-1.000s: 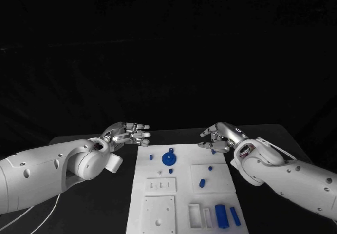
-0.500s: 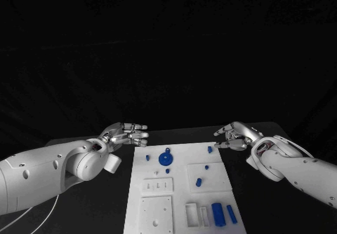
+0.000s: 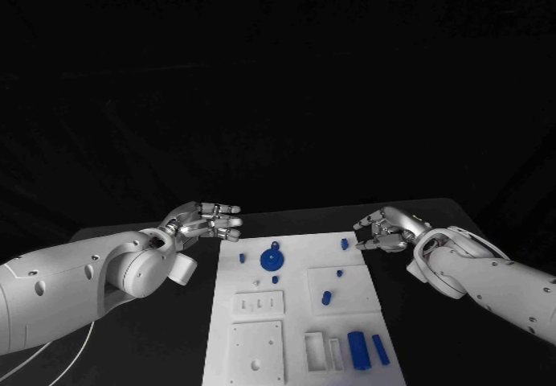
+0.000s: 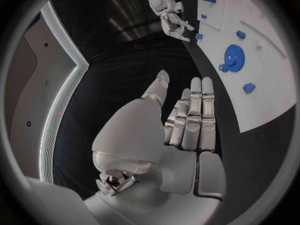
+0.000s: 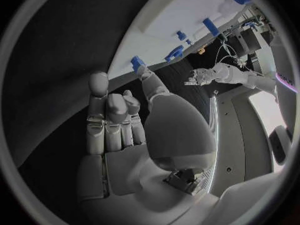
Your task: Assemble the parts on the task board
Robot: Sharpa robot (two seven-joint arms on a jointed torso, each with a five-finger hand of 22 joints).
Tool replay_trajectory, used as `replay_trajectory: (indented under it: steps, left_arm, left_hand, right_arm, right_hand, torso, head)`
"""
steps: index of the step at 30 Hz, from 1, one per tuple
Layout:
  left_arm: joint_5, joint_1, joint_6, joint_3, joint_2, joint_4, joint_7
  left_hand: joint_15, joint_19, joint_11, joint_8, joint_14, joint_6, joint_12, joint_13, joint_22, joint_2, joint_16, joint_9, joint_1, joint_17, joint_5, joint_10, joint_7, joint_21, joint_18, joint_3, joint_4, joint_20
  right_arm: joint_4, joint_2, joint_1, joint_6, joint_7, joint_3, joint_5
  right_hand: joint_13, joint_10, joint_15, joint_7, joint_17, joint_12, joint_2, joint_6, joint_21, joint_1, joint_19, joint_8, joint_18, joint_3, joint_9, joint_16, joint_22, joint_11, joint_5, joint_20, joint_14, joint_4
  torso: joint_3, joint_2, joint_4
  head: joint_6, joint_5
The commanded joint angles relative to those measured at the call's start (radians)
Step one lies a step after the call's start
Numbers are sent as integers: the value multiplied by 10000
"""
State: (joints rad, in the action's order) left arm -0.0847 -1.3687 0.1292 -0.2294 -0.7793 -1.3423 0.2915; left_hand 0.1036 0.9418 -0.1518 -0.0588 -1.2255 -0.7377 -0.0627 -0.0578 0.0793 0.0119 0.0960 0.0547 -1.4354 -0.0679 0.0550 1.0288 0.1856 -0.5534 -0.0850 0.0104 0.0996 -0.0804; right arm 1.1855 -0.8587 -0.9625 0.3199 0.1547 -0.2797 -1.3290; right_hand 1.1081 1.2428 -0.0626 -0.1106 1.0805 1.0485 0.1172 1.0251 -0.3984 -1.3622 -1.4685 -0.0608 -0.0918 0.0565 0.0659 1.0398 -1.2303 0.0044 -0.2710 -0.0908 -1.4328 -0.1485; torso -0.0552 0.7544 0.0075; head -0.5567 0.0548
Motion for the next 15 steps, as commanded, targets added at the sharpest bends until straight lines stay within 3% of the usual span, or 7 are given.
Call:
replay_trajectory:
  steps: [1,5,15]
  left_arm:
    - [15,6,-191,6,23,3,158]
    - [12,13,-171,6,24,9,187]
    - [10,17,-174,7,32,18,200]
  left_hand:
    - [-31,29,8,53,29,-53,22,-11,14,34,66,-7,28,-11,-5,18,-18,-21,-161,-31,25,-15]
    - [-33,5,10,50,27,-82,22,-11,27,68,68,-5,19,-10,-4,33,-20,-68,-158,0,72,-9]
    - [-37,-1,12,51,22,-96,23,-11,32,78,70,-5,0,-10,-1,41,-21,-83,-160,-3,91,-5]
  right_arm:
    - [-158,112,54,-452,255,-1,58]
    - [-451,320,116,-495,290,3,58]
    - [-870,722,180,-626,350,12,69]
  right_hand:
    - [-23,-74,15,-10,-6,-6,-92,-21,75,-6,-230,-18,-97,59,-11,-18,-63,14,-73,81,59,-134]
    - [-19,-75,17,-11,-14,25,-130,-2,106,31,-241,-20,-94,125,-10,-17,-112,14,-57,83,58,-190]
    - [-1,-65,9,-2,10,87,-209,65,128,157,-266,-17,-88,220,-11,25,-242,6,-76,76,49,-288]
  torso:
    - [2,4,19]
    - [-11,9,15]
    - [1,-10,1]
  head:
    - [-63,-8]
    - [-88,13]
    - [-234,-18]
